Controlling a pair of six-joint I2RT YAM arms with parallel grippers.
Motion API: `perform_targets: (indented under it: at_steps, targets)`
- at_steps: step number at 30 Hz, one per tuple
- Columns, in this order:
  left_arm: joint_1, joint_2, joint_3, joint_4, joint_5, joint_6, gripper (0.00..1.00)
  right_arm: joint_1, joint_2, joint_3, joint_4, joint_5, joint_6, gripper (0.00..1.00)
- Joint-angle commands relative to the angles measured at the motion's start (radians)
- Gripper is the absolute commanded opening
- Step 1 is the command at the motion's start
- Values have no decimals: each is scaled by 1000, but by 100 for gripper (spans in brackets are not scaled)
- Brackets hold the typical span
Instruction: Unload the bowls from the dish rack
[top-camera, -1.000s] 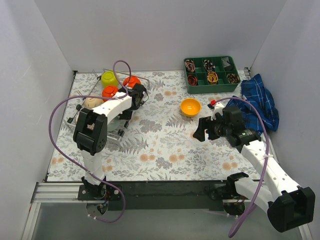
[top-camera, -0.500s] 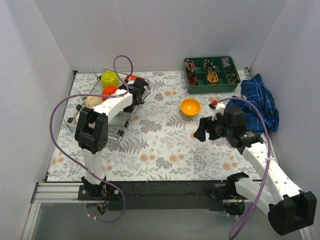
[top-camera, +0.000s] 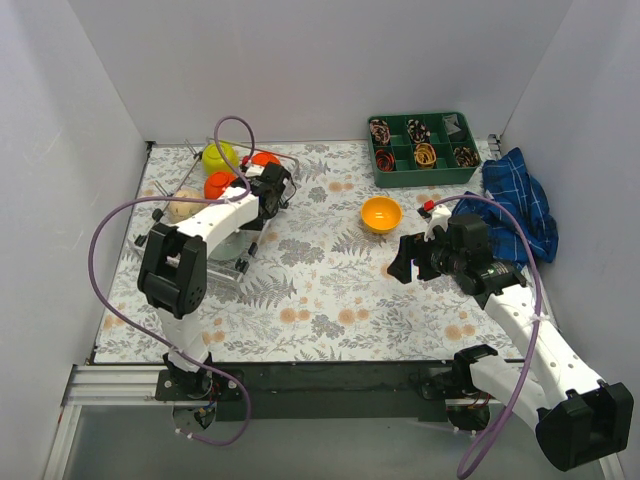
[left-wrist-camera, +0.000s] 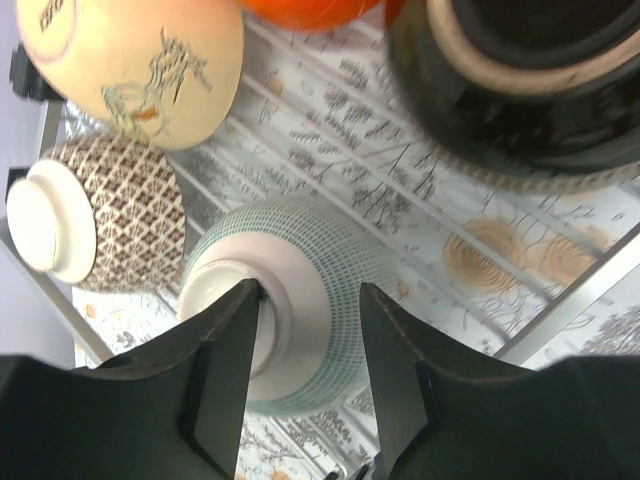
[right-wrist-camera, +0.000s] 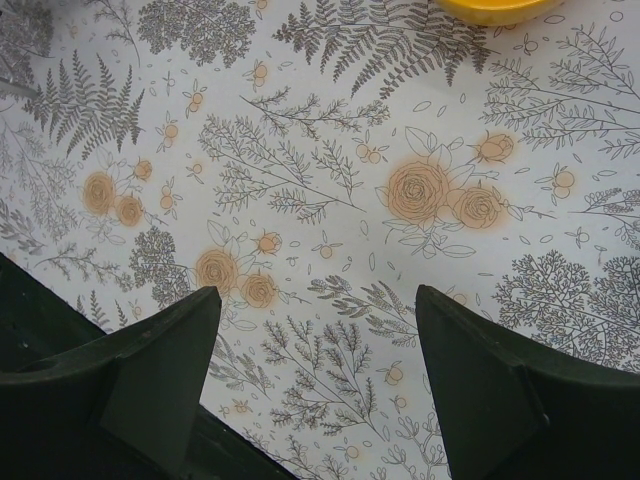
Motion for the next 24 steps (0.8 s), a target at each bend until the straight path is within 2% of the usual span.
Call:
perform_targets:
  at_steps: [1, 5, 16, 20, 24]
  targets:
    - [-2, -71, -74, 6, 51, -83, 44, 2, 0, 32, 8, -1, -8, 87]
    - [-2, -94, -72, 5, 64, -130, 45, 2, 7, 35, 6, -4, -13, 87]
    - [28, -234, -60, -6, 115, -215, 71, 2, -7, 23, 6, -1, -11, 87]
    - [70, -266, -87, -6, 123, -242, 73, 2, 0, 23, 8, -1, -11, 87]
    - [163, -292, -141, 15, 201, -253, 73, 1, 0, 25, 8, -1, -13, 87]
